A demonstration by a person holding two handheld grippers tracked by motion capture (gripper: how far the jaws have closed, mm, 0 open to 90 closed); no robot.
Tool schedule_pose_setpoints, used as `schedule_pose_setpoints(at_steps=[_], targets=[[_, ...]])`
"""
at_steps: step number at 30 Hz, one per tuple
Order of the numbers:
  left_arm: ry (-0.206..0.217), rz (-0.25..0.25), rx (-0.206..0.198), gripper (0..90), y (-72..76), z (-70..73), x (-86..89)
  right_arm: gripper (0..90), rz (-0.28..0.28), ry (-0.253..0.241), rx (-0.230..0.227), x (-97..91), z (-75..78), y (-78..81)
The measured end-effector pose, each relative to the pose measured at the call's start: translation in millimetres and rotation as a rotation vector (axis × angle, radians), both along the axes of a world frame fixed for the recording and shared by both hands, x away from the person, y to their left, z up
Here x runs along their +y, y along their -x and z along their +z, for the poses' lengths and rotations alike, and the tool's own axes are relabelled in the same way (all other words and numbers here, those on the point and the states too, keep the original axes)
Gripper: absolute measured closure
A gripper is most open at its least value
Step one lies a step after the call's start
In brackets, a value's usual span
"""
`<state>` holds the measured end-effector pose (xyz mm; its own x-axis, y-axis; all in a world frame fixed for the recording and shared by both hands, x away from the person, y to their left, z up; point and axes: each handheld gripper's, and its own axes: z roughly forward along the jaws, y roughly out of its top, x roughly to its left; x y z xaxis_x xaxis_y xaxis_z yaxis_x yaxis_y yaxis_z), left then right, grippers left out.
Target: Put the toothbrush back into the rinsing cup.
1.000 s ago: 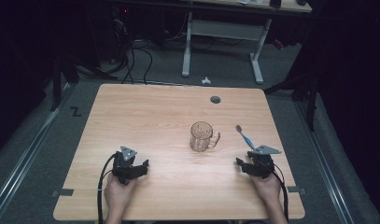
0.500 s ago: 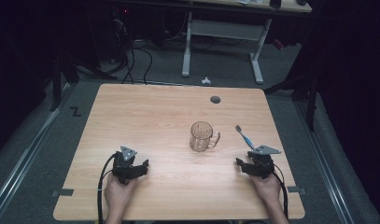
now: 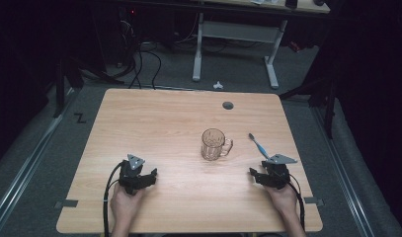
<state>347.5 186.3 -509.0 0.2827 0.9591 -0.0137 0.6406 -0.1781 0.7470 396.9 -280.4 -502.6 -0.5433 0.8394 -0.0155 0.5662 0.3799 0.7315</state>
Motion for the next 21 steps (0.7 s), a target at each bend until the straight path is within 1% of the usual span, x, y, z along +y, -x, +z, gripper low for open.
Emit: schedule_pose_setpoints(at_steps=[4,6,8,10,14,16,21], targets=[[0.0,0.001,0.0,26.2,-0.1,0.0,0.0,38.7,0.0,-0.002,-0.001,0.1,-0.1,0.8],[0.0,0.002,0.0,26.2,-0.2,0.0,-0.1,40.7,0.002,-0.006,0.0,-0.6,0.0,0.9],[0.0,0.003,0.0,26.2,-0.4,0.0,-0.1,45.4,-0.019,-0.008,-0.003,-1.7,0.2,3.0],[-0.001,0.002,0.0,26.1,-0.5,0.0,-0.1,45.4,-0.033,-0.021,-0.001,-3.4,0.3,3.9],[-0.001,0.001,0.0,26.1,-0.5,0.0,-0.1,48.2,-0.029,-0.045,-0.005,-4.6,0.6,8.0],[-0.001,0.001,0.0,26.0,-0.5,0.0,-0.1,49.3,-0.024,-0.047,-0.012,-4.8,0.8,10.8],[-0.001,0.001,0.001,26.0,-0.4,0.0,-0.1,51.3,-0.02,-0.052,-0.009,-8.3,2.7,17.0]])
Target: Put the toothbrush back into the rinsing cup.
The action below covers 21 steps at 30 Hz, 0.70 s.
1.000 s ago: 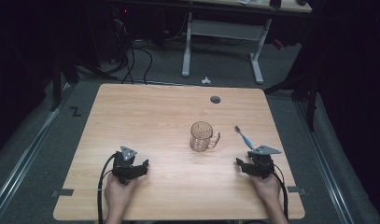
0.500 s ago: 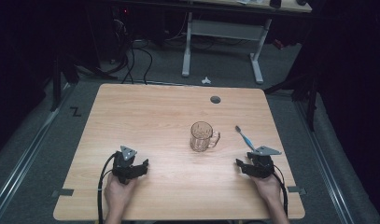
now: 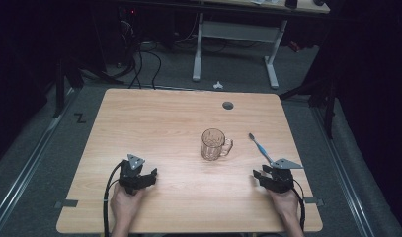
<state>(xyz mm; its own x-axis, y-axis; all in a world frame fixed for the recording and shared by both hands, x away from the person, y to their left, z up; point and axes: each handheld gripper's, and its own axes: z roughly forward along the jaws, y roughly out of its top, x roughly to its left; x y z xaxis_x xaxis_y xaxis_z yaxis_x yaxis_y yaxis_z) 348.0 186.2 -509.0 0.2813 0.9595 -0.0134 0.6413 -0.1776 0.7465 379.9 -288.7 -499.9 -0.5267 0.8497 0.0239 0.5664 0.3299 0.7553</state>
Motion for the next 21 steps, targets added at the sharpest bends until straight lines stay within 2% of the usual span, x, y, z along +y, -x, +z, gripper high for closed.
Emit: schedule_pose_setpoints(at_steps=[4,6,18,21], targets=[[0.0,0.0,0.0,26.0,0.0,0.0,0.0,52.7,0.003,-0.022,-0.019,-5.5,4.0,7.1],[0.0,0.0,0.0,26.0,0.0,0.0,0.0,53.5,0.002,-0.034,-0.014,-7.4,4.6,9.6],[-0.001,0.0,0.0,25.9,0.2,0.0,0.0,57.3,-0.006,-0.035,-0.007,-17.8,5.3,18.2],[-0.001,0.0,0.0,25.9,0.2,0.1,-0.1,58.4,-0.011,-0.038,-0.02,-20.5,7.7,20.9]])
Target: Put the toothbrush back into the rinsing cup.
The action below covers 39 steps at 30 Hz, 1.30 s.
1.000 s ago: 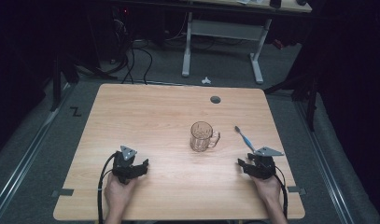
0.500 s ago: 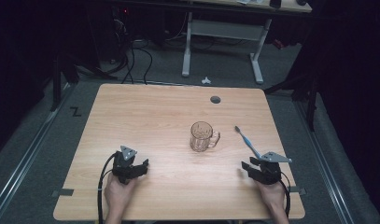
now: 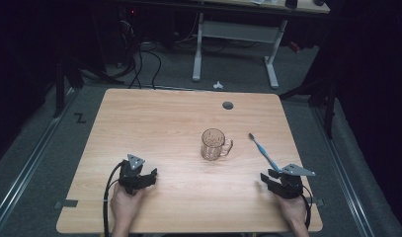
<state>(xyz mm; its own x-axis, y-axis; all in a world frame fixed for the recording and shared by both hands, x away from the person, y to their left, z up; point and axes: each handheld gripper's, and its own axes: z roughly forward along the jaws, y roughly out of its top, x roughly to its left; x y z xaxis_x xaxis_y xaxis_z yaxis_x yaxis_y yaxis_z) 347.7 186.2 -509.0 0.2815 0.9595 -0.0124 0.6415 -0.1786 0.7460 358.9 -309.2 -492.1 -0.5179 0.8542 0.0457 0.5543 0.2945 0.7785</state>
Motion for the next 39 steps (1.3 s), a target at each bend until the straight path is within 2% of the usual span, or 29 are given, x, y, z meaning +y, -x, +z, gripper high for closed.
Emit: schedule_pose_setpoints(at_steps=[4,15,31,39], targets=[[0.0,-0.001,-0.001,25.9,0.1,0.0,0.0,59.8,0.005,0.005,-0.009,-3.1,3.6,1.5],[-0.001,0.0,-0.001,25.8,0.2,0.0,-0.1,62.8,0.013,0.021,0.011,-9.6,9.8,-2.5],[0.001,0.0,-0.001,26.1,0.3,0.0,0.1,61.8,0.005,0.017,0.037,-15.3,17.4,-17.8],[0.002,-0.001,-0.001,26.1,0.3,-0.1,0.1,61.2,0.001,0.038,0.045,-15.7,25.0,-28.9]])
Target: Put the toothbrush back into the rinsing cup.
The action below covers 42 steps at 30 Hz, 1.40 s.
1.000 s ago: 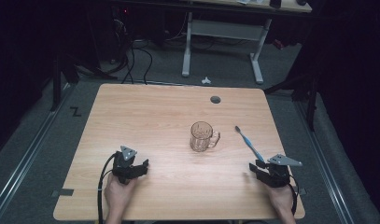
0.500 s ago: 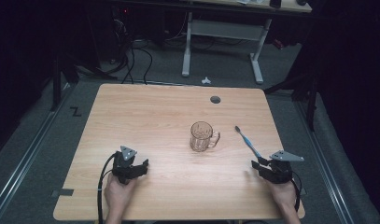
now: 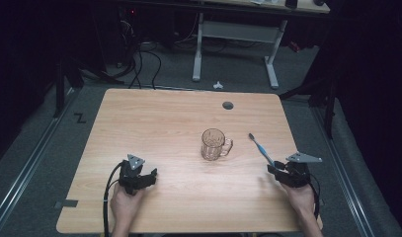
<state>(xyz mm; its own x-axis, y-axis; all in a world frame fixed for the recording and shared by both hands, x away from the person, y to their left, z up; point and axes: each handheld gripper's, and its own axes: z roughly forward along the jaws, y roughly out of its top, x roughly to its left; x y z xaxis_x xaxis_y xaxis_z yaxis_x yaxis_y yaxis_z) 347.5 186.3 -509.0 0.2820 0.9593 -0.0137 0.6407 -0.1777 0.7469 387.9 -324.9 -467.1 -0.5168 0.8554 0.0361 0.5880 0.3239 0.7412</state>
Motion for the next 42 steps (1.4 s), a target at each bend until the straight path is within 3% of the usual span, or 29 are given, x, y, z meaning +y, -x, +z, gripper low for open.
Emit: schedule_pose_setpoints(at_steps=[13,18,33,42], targets=[[0.0,-0.001,0.0,25.9,0.1,0.0,-0.1,60.5,-0.003,0.041,0.014,6.5,8.9,-22.2],[-0.002,-0.004,0.0,25.6,0.2,0.0,-0.3,58.4,-0.008,0.043,0.05,9.5,11.0,-32.6],[0.0,-0.006,0.0,25.8,0.3,0.0,-0.1,59.5,0.013,0.08,0.054,21.2,15.6,-52.3],[0.001,-0.006,0.001,25.9,0.2,0.1,0.0,59.8,0.028,0.139,0.078,27.4,21.0,-65.1]])
